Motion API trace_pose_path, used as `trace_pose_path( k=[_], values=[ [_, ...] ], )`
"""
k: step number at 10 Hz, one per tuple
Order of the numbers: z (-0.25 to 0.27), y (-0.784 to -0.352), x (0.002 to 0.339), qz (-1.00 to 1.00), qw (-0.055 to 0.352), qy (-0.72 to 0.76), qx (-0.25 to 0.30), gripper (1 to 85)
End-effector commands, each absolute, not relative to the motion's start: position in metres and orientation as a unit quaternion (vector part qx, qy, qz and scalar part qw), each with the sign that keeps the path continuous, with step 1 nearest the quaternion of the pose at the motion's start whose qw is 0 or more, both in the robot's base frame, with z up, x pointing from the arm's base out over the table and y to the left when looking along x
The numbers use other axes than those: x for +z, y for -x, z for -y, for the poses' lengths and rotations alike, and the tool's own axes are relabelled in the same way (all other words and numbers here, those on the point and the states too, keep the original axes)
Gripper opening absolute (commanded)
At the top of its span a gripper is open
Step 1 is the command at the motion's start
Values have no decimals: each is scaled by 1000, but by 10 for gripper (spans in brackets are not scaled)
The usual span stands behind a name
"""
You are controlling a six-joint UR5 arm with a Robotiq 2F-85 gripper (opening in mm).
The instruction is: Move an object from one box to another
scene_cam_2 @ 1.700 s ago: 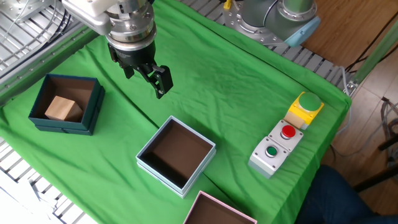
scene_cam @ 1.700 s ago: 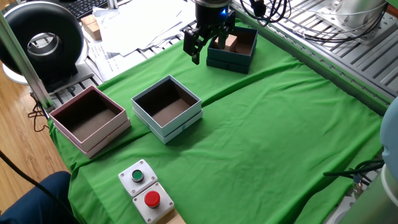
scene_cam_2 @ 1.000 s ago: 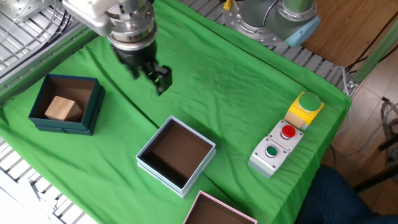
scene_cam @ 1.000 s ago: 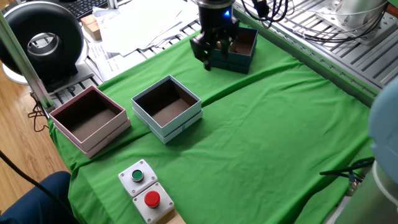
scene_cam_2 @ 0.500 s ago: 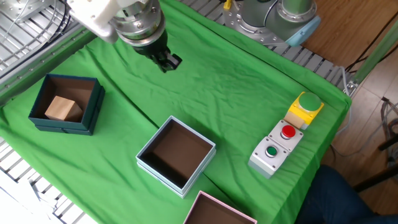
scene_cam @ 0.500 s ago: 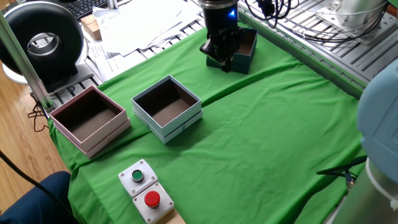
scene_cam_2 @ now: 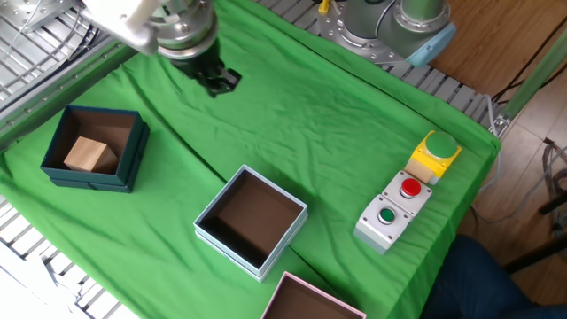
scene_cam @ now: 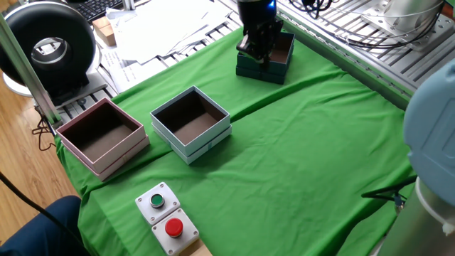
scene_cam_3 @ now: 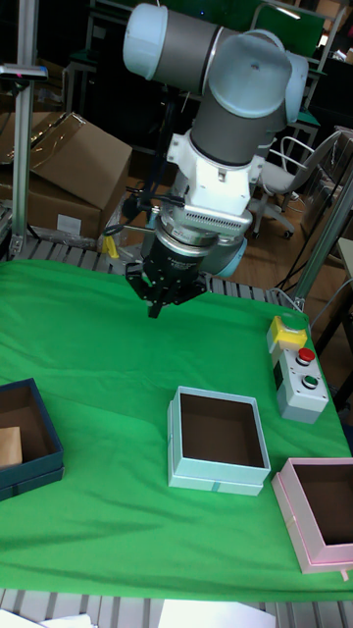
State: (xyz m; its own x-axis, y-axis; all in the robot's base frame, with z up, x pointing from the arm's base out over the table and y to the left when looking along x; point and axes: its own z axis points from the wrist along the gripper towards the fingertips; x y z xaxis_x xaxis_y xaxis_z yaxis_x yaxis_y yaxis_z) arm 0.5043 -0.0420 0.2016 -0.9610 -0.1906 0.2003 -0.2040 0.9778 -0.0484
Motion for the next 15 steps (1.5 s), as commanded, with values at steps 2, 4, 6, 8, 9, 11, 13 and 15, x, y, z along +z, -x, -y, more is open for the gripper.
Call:
trace_pose_path(
  k=[2, 4, 6, 8, 9, 11, 13, 15],
  values=[
    [87, -542, 198, 964, 45, -253, 73, 10],
    [94, -547, 197, 960, 35, -266, 84, 10],
    [87, -543, 198, 963, 35, -257, 70, 10],
    [81, -540, 197, 965, 39, -252, 58, 10],
    [85, -541, 196, 965, 41, -249, 66, 10],
    [84, -541, 196, 965, 40, -252, 65, 10],
    [68, -534, 194, 967, 46, -249, 30, 10],
    [74, -529, 195, 972, 57, -223, 40, 10]
  ],
)
